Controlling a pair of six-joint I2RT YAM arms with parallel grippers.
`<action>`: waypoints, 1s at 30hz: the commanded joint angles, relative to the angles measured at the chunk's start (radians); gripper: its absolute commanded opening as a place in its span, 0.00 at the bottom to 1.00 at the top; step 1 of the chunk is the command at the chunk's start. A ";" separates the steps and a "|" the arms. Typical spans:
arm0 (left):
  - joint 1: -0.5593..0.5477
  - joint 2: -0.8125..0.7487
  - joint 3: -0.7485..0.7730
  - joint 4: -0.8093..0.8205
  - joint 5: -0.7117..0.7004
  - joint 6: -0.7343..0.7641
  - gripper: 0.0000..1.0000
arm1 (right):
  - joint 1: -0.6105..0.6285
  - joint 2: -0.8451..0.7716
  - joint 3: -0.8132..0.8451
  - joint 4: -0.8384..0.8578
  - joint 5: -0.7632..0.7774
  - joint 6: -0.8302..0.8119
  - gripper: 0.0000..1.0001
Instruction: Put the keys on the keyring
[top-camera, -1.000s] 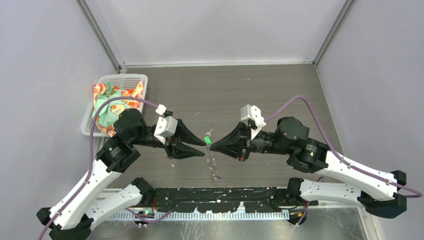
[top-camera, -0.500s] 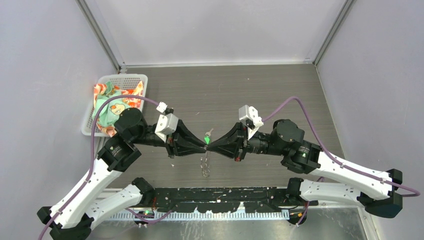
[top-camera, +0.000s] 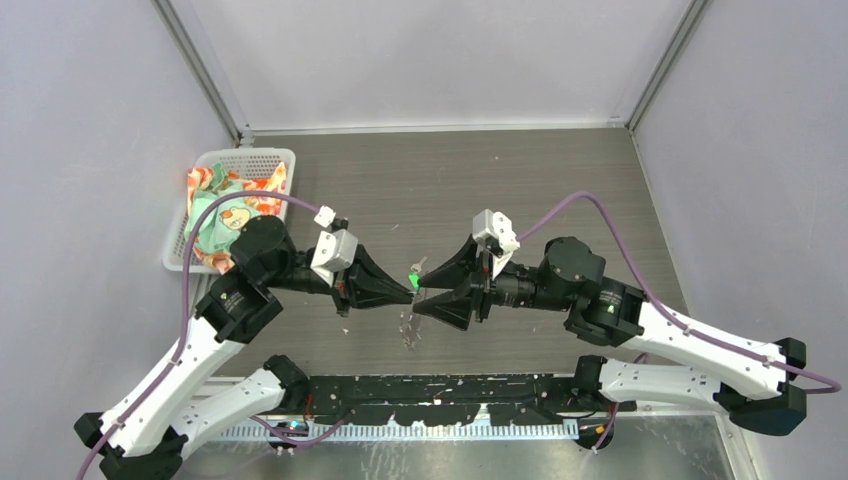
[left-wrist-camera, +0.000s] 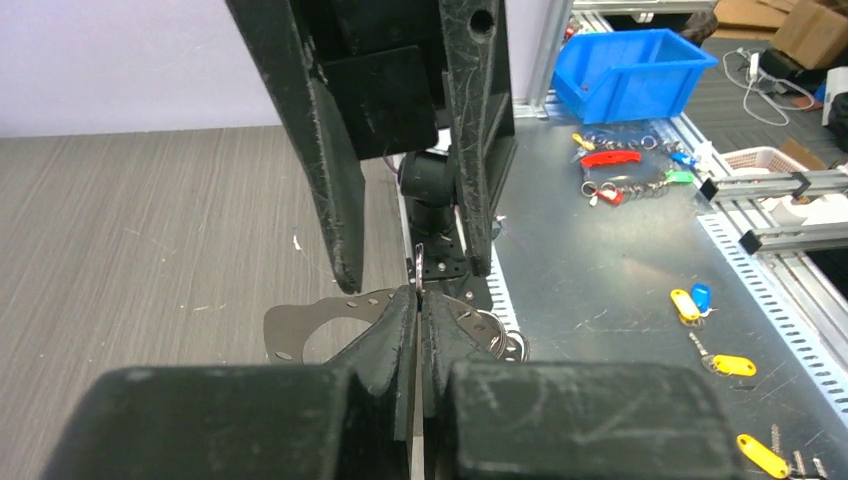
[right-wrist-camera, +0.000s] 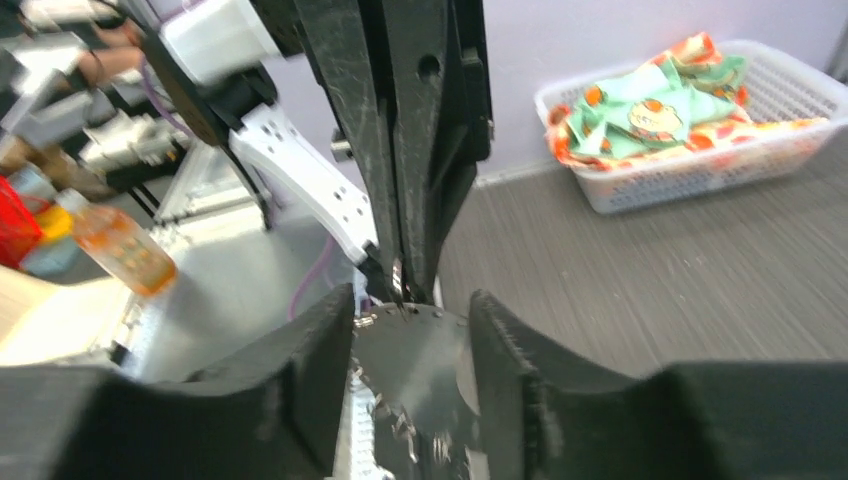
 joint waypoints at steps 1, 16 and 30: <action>-0.003 0.006 0.025 -0.060 -0.016 0.111 0.00 | 0.000 0.015 0.182 -0.312 0.053 -0.094 0.57; -0.003 0.118 0.157 -0.289 -0.009 0.147 0.00 | -0.001 0.358 0.751 -1.007 0.017 -0.428 0.51; -0.003 0.156 0.213 -0.380 0.024 0.176 0.00 | -0.001 0.440 0.825 -1.035 -0.016 -0.445 0.40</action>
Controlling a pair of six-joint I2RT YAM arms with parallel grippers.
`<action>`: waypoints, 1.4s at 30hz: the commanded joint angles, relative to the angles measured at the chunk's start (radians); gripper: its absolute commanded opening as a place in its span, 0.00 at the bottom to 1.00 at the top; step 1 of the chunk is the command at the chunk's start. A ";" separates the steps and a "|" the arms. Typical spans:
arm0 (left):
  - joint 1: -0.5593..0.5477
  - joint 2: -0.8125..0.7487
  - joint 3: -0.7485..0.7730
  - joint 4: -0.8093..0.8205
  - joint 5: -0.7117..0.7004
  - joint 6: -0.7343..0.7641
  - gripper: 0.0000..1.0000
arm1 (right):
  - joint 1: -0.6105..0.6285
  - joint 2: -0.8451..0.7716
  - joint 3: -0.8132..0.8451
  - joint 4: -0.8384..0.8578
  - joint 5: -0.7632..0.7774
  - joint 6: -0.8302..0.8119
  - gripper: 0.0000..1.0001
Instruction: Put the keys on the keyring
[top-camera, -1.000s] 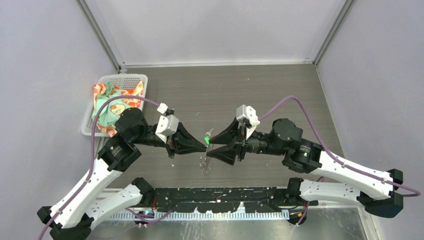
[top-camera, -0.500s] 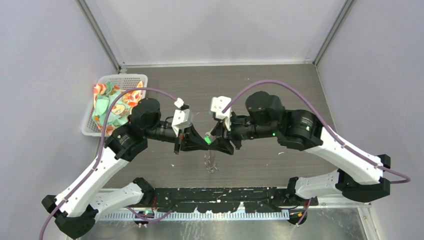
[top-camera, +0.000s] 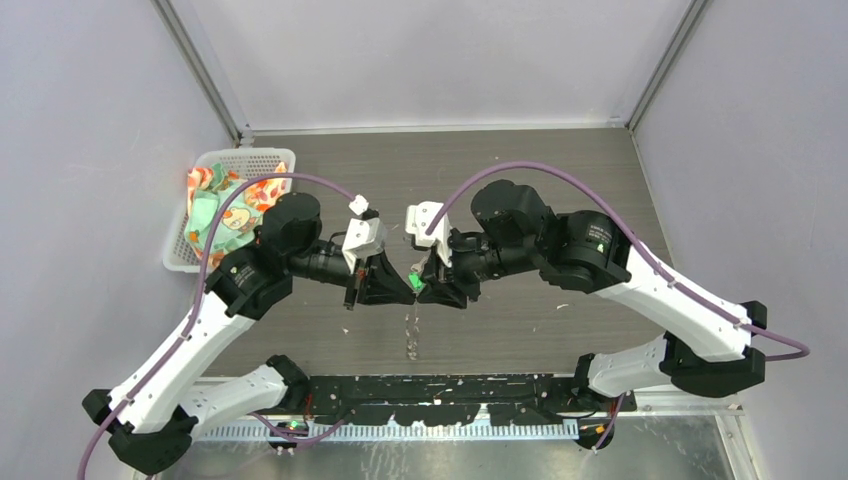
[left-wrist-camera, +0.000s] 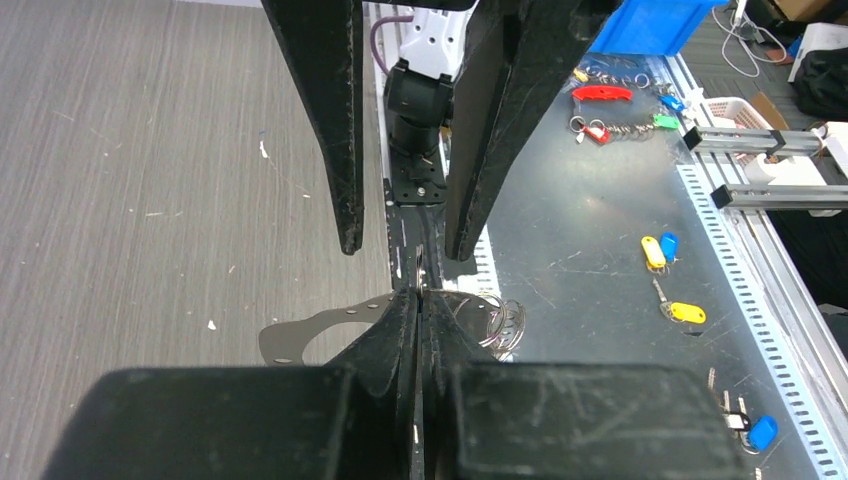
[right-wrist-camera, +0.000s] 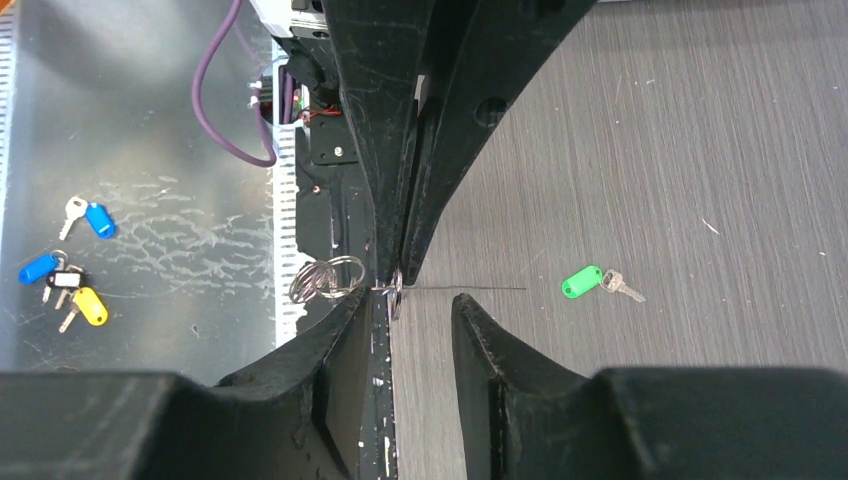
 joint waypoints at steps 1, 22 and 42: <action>-0.002 0.006 0.055 -0.016 0.037 0.008 0.00 | -0.001 0.020 0.050 0.002 -0.017 -0.020 0.40; -0.002 -0.018 0.031 0.031 0.063 -0.014 0.31 | -0.002 -0.117 -0.115 0.225 -0.049 -0.010 0.01; -0.002 -0.059 -0.098 0.357 0.006 -0.229 0.34 | -0.002 -0.384 -0.669 1.041 -0.001 0.232 0.01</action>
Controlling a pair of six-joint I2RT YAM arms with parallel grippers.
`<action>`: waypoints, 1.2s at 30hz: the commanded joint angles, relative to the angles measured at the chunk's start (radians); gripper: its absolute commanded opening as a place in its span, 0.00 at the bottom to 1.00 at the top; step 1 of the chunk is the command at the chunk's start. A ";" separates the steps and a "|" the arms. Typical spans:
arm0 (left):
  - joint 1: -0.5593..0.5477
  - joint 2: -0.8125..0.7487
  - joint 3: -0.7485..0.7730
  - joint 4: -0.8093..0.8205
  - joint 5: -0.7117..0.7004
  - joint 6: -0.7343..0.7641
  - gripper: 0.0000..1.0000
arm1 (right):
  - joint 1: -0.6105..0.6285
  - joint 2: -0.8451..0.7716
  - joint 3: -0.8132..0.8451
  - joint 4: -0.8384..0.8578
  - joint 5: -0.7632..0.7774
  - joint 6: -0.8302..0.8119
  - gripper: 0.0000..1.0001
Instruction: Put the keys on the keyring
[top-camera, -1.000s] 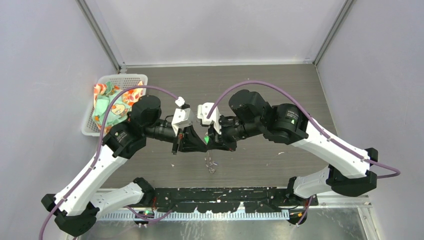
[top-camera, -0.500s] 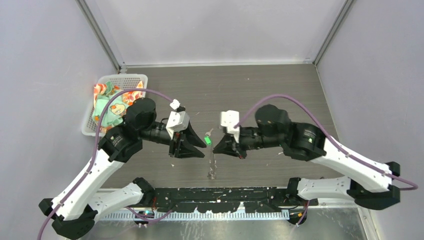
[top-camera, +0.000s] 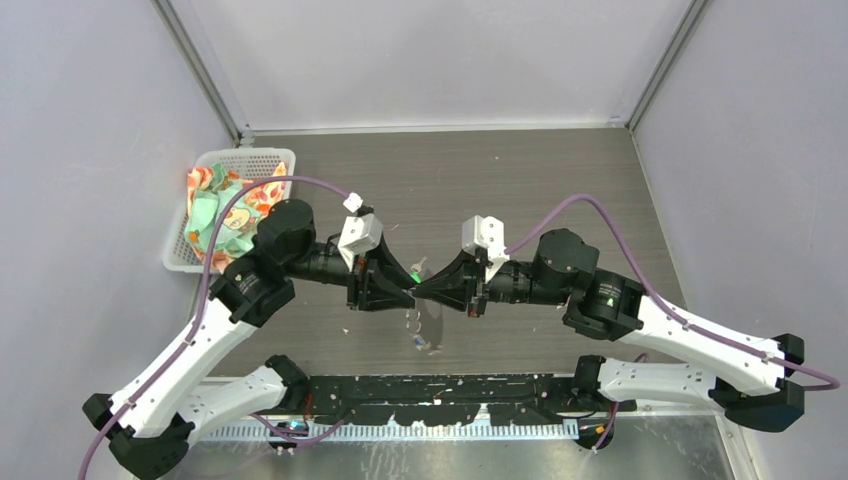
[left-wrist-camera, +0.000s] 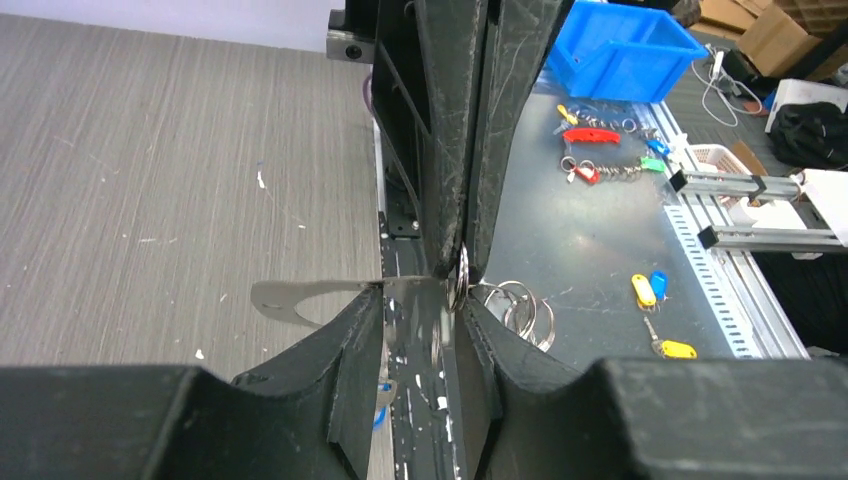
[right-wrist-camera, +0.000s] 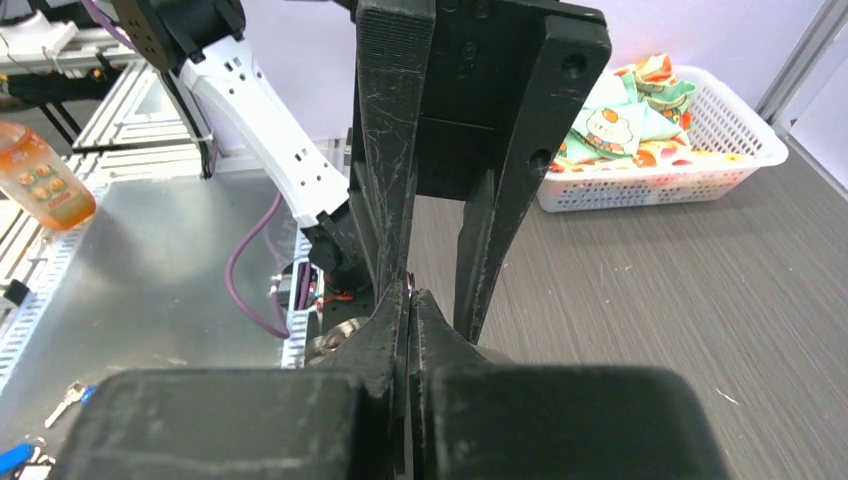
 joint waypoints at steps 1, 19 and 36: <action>-0.002 -0.027 -0.001 0.172 -0.001 -0.098 0.33 | -0.002 -0.020 -0.034 0.231 0.024 0.055 0.01; -0.002 -0.081 0.003 0.167 -0.041 -0.079 0.09 | 0.000 -0.028 -0.169 0.407 0.046 0.164 0.01; -0.002 -0.103 0.033 -0.142 -0.029 0.429 0.00 | -0.001 -0.052 0.023 -0.029 -0.062 0.059 0.57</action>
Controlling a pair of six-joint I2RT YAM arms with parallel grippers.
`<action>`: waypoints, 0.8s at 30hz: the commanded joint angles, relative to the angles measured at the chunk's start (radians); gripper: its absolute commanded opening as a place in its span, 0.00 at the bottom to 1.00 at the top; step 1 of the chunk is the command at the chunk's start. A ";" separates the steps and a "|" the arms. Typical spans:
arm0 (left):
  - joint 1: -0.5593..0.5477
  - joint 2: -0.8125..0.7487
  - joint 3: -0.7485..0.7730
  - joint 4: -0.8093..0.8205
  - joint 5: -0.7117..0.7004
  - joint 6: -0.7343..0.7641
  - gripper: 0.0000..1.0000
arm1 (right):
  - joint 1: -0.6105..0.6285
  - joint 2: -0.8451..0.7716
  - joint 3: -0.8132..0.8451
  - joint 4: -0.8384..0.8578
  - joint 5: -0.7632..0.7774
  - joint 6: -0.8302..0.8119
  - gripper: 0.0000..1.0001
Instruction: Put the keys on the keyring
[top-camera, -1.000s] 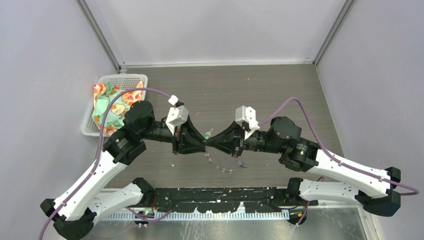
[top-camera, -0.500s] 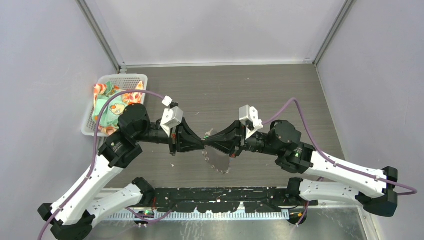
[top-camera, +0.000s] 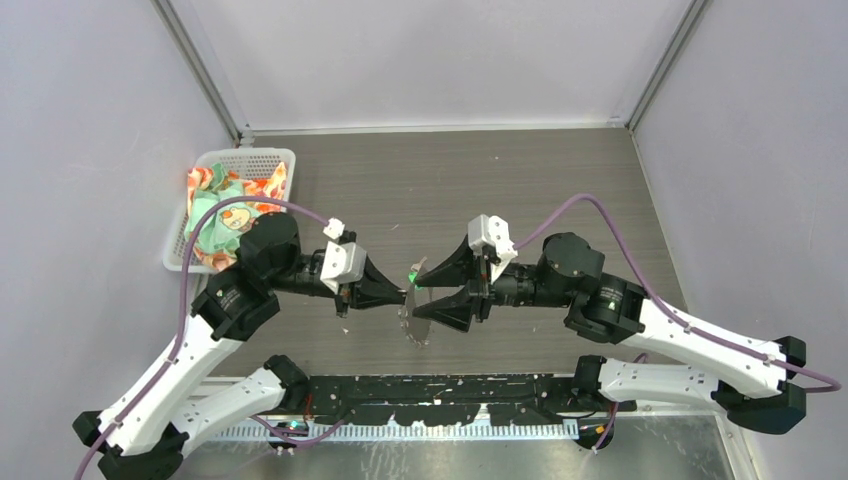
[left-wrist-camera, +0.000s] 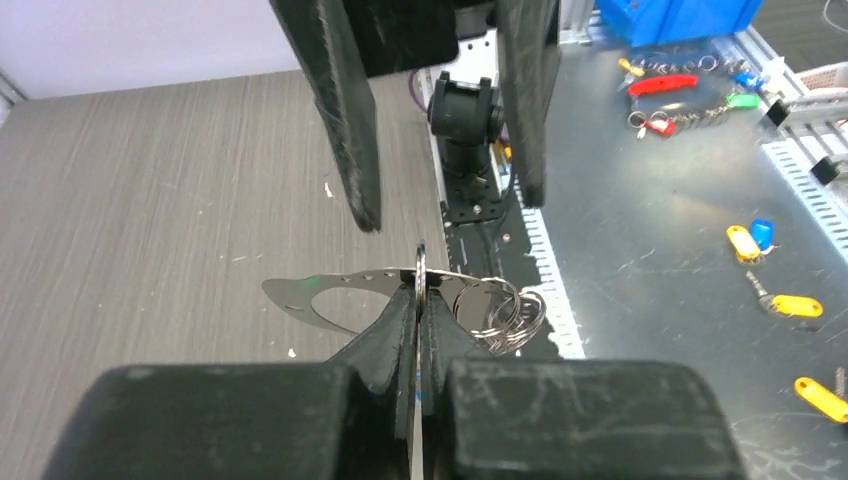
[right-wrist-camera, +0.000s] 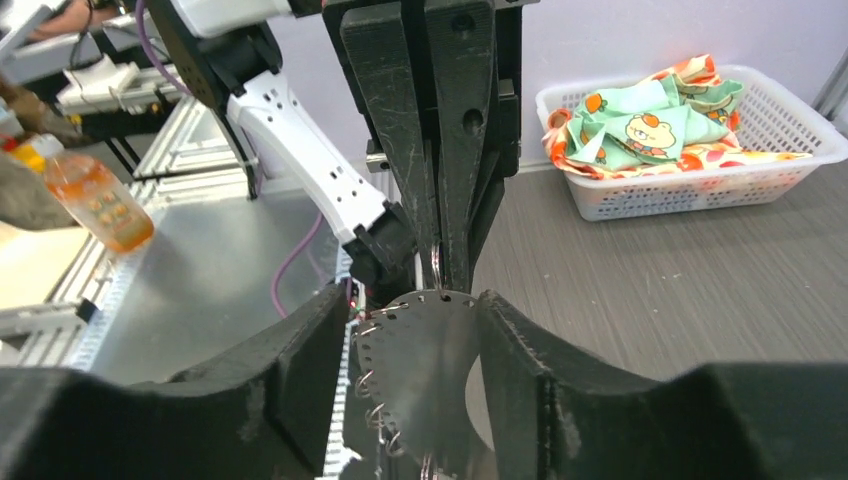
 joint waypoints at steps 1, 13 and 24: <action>-0.001 -0.006 0.055 -0.148 0.024 0.315 0.00 | 0.001 -0.018 0.124 -0.196 -0.036 -0.093 0.59; -0.085 0.063 0.142 -0.465 -0.117 0.876 0.00 | 0.001 0.133 0.308 -0.423 -0.030 -0.305 0.60; -0.121 0.082 0.153 -0.412 -0.236 0.616 0.00 | 0.005 0.225 0.398 -0.538 -0.008 -0.359 0.45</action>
